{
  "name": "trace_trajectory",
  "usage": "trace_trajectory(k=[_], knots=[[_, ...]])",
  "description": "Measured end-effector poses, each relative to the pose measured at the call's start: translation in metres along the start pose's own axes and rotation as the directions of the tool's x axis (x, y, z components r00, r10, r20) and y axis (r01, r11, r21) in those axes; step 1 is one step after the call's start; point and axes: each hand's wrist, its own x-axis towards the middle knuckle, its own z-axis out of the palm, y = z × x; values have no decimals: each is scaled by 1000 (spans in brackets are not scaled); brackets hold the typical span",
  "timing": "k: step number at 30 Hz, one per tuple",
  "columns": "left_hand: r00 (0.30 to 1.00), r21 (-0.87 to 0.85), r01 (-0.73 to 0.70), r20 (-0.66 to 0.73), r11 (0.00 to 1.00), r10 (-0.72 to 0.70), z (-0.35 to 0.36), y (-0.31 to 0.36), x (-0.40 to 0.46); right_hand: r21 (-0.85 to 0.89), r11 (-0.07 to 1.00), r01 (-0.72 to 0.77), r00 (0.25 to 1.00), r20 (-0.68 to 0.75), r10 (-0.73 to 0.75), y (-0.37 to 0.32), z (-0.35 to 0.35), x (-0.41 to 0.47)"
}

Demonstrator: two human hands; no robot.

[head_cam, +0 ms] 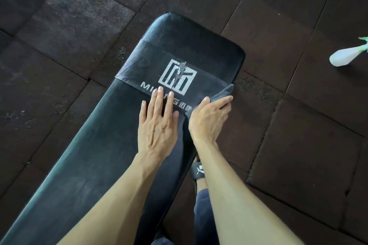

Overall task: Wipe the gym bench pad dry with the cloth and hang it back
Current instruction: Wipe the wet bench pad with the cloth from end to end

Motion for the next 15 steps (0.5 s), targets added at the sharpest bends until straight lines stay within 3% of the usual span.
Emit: trace_trajectory(k=[4, 8, 15], knots=[[999, -12, -53, 10, 999, 53, -2, -15, -27, -89, 995, 38, 993, -107, -47, 3, 6, -27], [996, 6, -89, -8, 996, 89, -3, -33, -47, -55, 998, 25, 988, -151, -33, 20, 19, -81], [993, -16, -121, -1, 992, 121, -12, -49, -85, 81, 996, -44, 998, -49, 48, 36, 14, -142]])
